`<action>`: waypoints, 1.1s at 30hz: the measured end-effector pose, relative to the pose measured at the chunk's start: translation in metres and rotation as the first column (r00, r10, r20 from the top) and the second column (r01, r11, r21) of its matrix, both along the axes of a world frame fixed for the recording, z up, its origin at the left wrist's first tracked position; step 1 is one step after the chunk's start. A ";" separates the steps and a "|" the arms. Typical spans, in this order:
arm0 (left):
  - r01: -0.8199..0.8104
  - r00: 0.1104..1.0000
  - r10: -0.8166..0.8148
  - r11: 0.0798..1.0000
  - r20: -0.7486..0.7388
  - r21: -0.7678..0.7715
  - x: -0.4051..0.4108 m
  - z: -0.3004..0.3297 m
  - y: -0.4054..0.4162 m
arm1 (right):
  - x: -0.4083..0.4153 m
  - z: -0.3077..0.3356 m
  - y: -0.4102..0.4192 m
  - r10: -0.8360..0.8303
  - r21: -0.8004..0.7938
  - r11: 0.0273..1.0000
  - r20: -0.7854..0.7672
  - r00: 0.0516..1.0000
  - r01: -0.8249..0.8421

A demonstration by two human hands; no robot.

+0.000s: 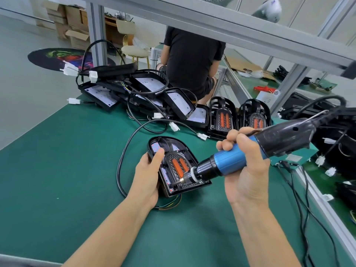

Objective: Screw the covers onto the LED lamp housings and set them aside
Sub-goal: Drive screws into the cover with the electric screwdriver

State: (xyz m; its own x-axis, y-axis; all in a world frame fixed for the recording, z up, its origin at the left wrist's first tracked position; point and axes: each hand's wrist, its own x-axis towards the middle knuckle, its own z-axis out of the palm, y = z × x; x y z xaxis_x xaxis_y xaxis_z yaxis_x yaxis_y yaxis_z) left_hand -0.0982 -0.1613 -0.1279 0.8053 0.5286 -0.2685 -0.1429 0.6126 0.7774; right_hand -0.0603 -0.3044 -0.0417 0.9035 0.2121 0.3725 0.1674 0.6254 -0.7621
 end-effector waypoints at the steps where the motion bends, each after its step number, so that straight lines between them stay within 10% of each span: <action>1: 0.000 1.000 0.000 1.000 0.007 0.002 0.000 0.000 0.000 | 0.000 0.000 0.001 -0.006 -0.001 1.000 -0.001 1.000 0.006; 23: 0.030 1.000 -0.030 0.999 0.006 -0.010 -0.006 -0.001 0.005 | 0.013 0.026 -0.065 -0.292 -0.004 0.956 0.011 0.956 0.292; 27: 0.062 0.998 -0.062 0.997 0.003 -0.038 -0.007 -0.001 0.007 | 0.033 0.032 -0.127 -0.452 -0.266 0.865 -0.050 0.890 0.425; 33: 0.084 0.996 -0.084 0.996 0.012 -0.036 -0.008 0.002 0.007 | 0.078 0.009 -0.186 -0.554 -0.849 0.501 -0.163 0.816 0.170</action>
